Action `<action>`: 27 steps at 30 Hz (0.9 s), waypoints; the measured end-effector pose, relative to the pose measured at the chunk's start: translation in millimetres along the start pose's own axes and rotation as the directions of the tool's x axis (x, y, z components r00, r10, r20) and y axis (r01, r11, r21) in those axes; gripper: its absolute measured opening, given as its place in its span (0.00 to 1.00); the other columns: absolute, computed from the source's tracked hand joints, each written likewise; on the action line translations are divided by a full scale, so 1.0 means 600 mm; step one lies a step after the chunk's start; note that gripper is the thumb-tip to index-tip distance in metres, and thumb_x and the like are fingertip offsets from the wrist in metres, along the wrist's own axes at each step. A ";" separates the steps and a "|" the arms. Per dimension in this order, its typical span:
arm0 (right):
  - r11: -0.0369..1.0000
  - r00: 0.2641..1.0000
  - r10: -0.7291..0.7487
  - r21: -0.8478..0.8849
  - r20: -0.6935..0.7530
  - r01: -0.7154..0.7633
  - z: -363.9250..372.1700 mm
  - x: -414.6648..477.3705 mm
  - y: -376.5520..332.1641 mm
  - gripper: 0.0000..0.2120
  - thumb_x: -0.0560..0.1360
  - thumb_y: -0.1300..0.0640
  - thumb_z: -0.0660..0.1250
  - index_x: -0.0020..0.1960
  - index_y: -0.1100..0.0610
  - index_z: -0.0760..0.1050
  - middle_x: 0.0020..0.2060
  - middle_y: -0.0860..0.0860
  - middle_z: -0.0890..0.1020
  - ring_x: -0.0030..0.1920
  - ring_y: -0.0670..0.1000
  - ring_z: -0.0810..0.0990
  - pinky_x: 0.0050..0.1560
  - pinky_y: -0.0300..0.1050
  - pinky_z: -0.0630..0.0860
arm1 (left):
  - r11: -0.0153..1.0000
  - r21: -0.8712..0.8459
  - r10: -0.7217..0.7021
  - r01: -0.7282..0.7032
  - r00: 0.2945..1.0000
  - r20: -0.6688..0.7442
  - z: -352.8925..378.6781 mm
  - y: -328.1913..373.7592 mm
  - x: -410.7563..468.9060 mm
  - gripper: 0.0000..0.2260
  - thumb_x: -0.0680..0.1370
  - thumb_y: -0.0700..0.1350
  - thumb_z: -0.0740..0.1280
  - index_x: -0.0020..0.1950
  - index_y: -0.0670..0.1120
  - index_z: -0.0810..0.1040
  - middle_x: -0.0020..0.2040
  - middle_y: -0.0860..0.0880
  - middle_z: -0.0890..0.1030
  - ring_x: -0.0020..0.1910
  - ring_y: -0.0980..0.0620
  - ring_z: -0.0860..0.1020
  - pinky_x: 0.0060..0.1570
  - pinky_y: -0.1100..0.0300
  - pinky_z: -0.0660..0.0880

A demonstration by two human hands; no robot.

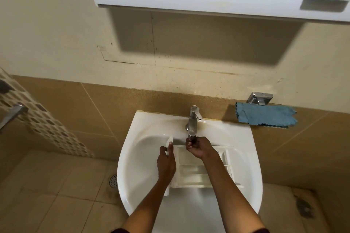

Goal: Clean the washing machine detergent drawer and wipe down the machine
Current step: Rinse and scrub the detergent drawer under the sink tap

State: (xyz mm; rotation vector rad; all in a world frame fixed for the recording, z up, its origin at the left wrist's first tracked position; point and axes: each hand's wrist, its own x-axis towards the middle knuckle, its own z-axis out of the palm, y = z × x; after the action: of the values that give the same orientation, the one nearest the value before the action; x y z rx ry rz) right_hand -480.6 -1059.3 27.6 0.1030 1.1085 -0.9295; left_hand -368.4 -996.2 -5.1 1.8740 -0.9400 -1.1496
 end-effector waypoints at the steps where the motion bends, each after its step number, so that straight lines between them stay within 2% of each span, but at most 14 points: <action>1: 1.000 1.000 -0.003 0.015 0.003 0.003 -0.002 -0.001 0.000 0.15 0.77 0.69 0.46 0.38 0.64 0.68 0.31 0.56 0.67 0.31 0.50 0.63 0.32 0.38 0.59 | 1.000 -0.002 -0.001 0.001 1.000 0.003 -0.001 0.001 -0.001 0.17 0.81 0.57 0.51 0.56 0.45 0.68 0.52 0.42 0.78 0.51 0.43 0.77 0.54 0.53 0.72; 5: 0.999 0.997 0.035 -0.042 0.068 -0.032 -0.011 0.000 0.005 0.16 0.77 0.67 0.45 0.37 0.62 0.67 0.22 0.54 0.69 0.28 0.48 0.64 0.31 0.37 0.58 | 1.000 -0.001 0.002 -0.002 1.000 0.001 -0.001 0.002 -0.001 0.20 0.81 0.57 0.51 0.60 0.43 0.68 0.53 0.42 0.79 0.49 0.45 0.76 0.55 0.52 0.72; 7: 0.966 0.990 0.099 -0.248 0.096 -0.072 -0.013 -0.010 0.018 0.16 0.77 0.67 0.46 0.36 0.59 0.67 0.21 0.52 0.71 0.24 0.47 0.68 0.26 0.35 0.63 | 1.000 -0.017 0.008 -0.008 1.000 -0.002 -0.001 0.001 0.000 0.20 0.81 0.57 0.50 0.60 0.43 0.69 0.53 0.42 0.79 0.48 0.46 0.76 0.54 0.54 0.71; 10: 0.770 0.984 0.112 -0.639 0.141 0.004 -0.008 -0.040 0.037 0.17 0.79 0.68 0.50 0.38 0.63 0.73 0.26 0.54 0.78 0.30 0.50 0.74 0.29 0.36 0.71 | 1.000 -0.029 0.006 -0.007 1.000 -0.023 -0.002 0.001 0.002 0.21 0.81 0.55 0.48 0.59 0.42 0.70 0.54 0.41 0.79 0.49 0.45 0.75 0.56 0.53 0.70; 12: 0.652 0.985 -0.003 -0.747 0.170 0.131 0.002 -0.048 0.035 0.14 0.79 0.69 0.53 0.45 0.69 0.76 0.33 0.57 0.79 0.35 0.51 0.77 0.36 0.39 0.77 | 0.999 -0.048 -0.011 0.009 0.999 -0.032 -0.001 0.002 0.000 0.21 0.82 0.54 0.46 0.62 0.43 0.70 0.58 0.40 0.78 0.55 0.41 0.76 0.60 0.51 0.70; 14: 0.535 0.962 -0.203 -0.803 0.181 0.264 0.003 -0.040 0.028 0.13 0.78 0.70 0.55 0.54 0.74 0.75 0.40 0.60 0.79 0.36 0.49 0.77 0.38 0.35 0.76 | 0.998 -0.060 -0.025 0.023 0.999 -0.039 -0.001 0.002 -0.003 0.21 0.83 0.52 0.46 0.64 0.42 0.69 0.61 0.40 0.76 0.59 0.40 0.74 0.62 0.50 0.68; 15: 0.483 0.948 -0.242 -0.822 0.207 0.303 0.002 -0.039 0.026 0.13 0.77 0.70 0.55 0.56 0.74 0.75 0.44 0.64 0.80 0.36 0.48 0.78 0.39 0.34 0.76 | 0.997 -0.067 -0.026 0.023 0.999 -0.046 -0.001 0.002 -0.004 0.20 0.83 0.51 0.46 0.64 0.42 0.69 0.61 0.40 0.75 0.60 0.40 0.73 0.62 0.50 0.67; 18: 0.232 0.951 -0.122 -0.924 0.283 0.305 -0.011 -0.043 0.047 0.11 0.76 0.70 0.61 0.56 0.71 0.77 0.53 0.67 0.80 0.41 0.54 0.82 0.48 0.39 0.79 | 0.997 -0.071 -0.030 0.025 0.997 -0.072 -0.003 0.005 -0.008 0.19 0.83 0.48 0.46 0.63 0.39 0.70 0.61 0.38 0.75 0.61 0.40 0.73 0.62 0.51 0.66; 19: 0.133 0.964 -0.055 -0.955 0.261 0.266 -0.016 -0.048 0.058 0.11 0.75 0.69 0.63 0.56 0.71 0.77 0.54 0.67 0.80 0.40 0.53 0.83 0.49 0.40 0.79 | 0.997 -0.070 -0.030 0.025 0.997 -0.076 -0.003 0.005 -0.008 0.19 0.83 0.47 0.47 0.62 0.38 0.70 0.61 0.38 0.75 0.61 0.40 0.72 0.61 0.52 0.66; 21: 0.013 0.984 0.050 -0.985 0.173 0.172 -0.026 -0.057 0.072 0.12 0.76 0.69 0.63 0.59 0.71 0.76 0.56 0.66 0.79 0.31 0.46 0.81 0.47 0.38 0.79 | 0.997 -0.066 -0.032 0.028 0.997 -0.072 -0.002 0.005 -0.008 0.18 0.83 0.46 0.47 0.62 0.38 0.70 0.61 0.39 0.75 0.60 0.41 0.72 0.62 0.52 0.65; 22: -0.033 0.988 0.064 -0.989 0.144 0.146 -0.031 -0.057 0.076 0.13 0.77 0.68 0.61 0.59 0.71 0.75 0.57 0.65 0.79 0.29 0.44 0.79 0.48 0.39 0.78 | 0.998 -0.058 -0.032 0.028 0.997 -0.069 -0.002 0.004 -0.007 0.18 0.83 0.46 0.47 0.61 0.38 0.70 0.60 0.39 0.75 0.60 0.40 0.72 0.62 0.51 0.65; 24: -0.101 0.989 -0.005 -0.984 0.145 0.144 -0.037 -0.052 0.075 0.11 0.77 0.69 0.61 0.57 0.70 0.77 0.54 0.63 0.81 0.32 0.46 0.81 0.50 0.42 0.79 | 0.999 -0.035 -0.027 0.025 0.997 -0.067 0.000 0.002 -0.003 0.17 0.83 0.46 0.47 0.60 0.39 0.70 0.60 0.39 0.75 0.59 0.40 0.72 0.62 0.51 0.65; 27: -0.096 0.972 -0.127 -0.978 0.197 0.185 -0.044 -0.052 0.080 0.09 0.74 0.68 0.63 0.49 0.69 0.81 0.42 0.62 0.84 0.34 0.51 0.80 0.50 0.44 0.80 | 0.999 -0.028 -0.024 0.022 0.997 -0.070 0.001 -0.001 -0.001 0.16 0.83 0.46 0.47 0.58 0.38 0.70 0.57 0.38 0.76 0.55 0.41 0.73 0.59 0.53 0.66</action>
State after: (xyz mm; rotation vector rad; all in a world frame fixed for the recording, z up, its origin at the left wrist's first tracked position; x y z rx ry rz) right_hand -470.7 -997.2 22.2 -1.4108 1.5540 -0.0070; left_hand -369.1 -995.2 -5.6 1.8954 -0.8624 -1.0973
